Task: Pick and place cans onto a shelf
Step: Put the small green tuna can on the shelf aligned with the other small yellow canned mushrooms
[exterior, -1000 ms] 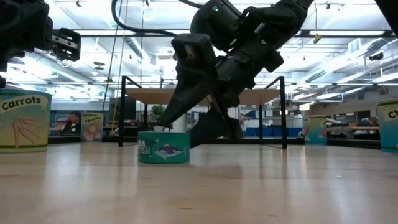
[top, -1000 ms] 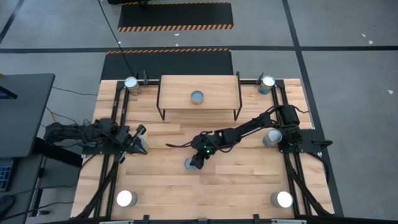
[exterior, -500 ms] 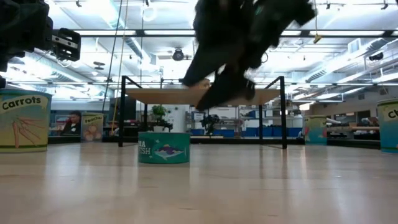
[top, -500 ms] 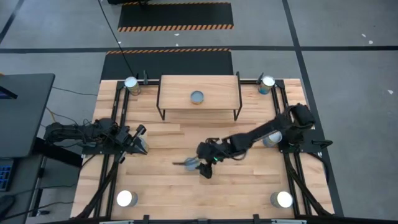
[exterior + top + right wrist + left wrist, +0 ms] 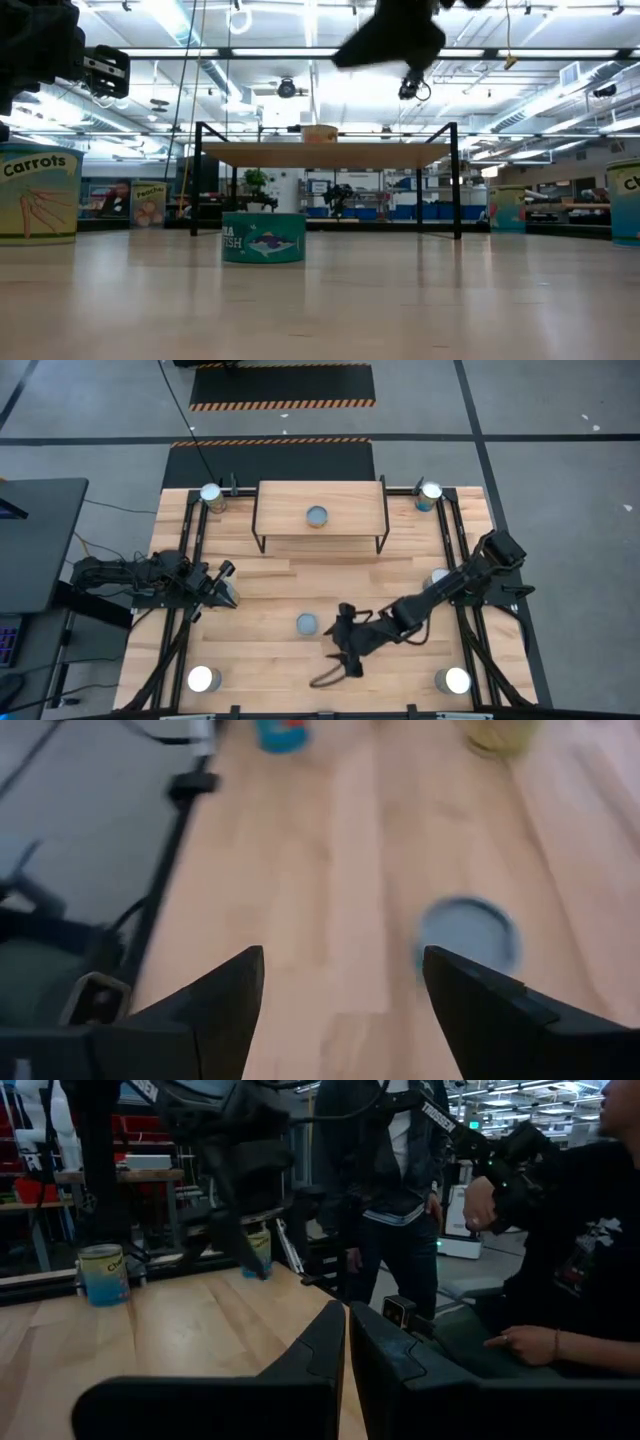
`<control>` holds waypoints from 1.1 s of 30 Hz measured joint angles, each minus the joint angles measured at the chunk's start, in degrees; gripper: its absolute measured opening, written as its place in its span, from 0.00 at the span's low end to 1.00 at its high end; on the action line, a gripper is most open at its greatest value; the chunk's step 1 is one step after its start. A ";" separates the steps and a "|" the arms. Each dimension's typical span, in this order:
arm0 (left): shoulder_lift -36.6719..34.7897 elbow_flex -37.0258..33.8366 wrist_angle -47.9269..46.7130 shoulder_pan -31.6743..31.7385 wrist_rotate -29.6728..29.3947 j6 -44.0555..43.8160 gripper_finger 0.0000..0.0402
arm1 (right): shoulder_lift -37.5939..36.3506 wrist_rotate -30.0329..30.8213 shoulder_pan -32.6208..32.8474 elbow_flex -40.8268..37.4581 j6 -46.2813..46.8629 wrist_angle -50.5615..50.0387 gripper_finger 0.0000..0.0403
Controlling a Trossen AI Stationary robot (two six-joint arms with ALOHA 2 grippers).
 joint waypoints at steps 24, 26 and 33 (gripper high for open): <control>0.72 0.01 0.59 0.00 -0.03 0.00 0.07 | 12.20 3.37 -3.20 -0.01 -22.59 21.53 0.97; 0.72 0.01 0.51 -0.02 -0.01 -0.01 0.07 | 12.99 7.58 -2.67 0.09 -23.23 20.89 0.97; 0.74 0.01 0.84 0.00 -0.01 -0.02 0.07 | 17.92 13.12 -4.78 0.00 -19.29 20.98 0.99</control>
